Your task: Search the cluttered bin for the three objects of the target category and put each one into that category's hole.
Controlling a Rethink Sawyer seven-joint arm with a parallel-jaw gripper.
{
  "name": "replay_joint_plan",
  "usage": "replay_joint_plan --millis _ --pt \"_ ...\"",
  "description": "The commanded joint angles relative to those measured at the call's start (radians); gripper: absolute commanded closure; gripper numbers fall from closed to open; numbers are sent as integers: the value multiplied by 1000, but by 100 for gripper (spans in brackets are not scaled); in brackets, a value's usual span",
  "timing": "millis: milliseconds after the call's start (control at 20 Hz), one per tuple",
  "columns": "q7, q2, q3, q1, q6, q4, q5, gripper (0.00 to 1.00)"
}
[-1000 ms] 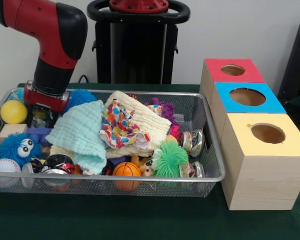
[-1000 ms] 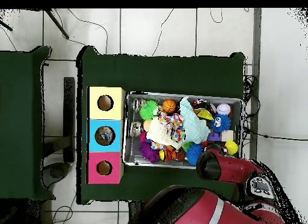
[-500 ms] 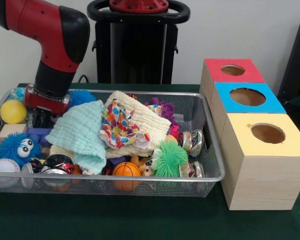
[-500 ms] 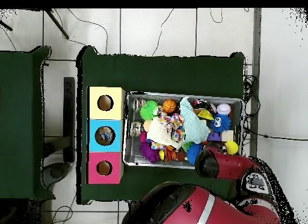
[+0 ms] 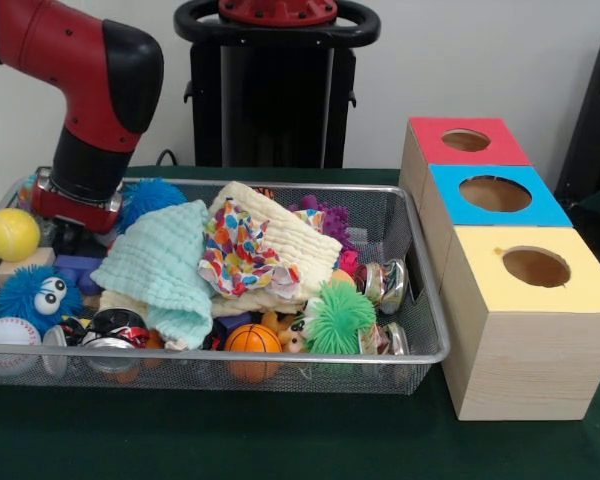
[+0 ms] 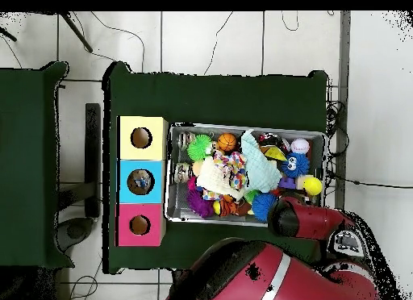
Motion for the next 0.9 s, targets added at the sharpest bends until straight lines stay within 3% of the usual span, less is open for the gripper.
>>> replay_joint_plan --millis 50,250,450,550,600,900 --pt "-7 53 77 -40 147 -25 -57 100" --pt "16 43 84 -38 126 -24 -46 100" --pt "17 -49 104 -54 106 44 -58 100" --pt "19 -58 102 -56 113 55 -56 100" --pt "27 -56 94 -49 106 53 -56 0" --pt "37 -49 93 -53 89 54 -57 0"
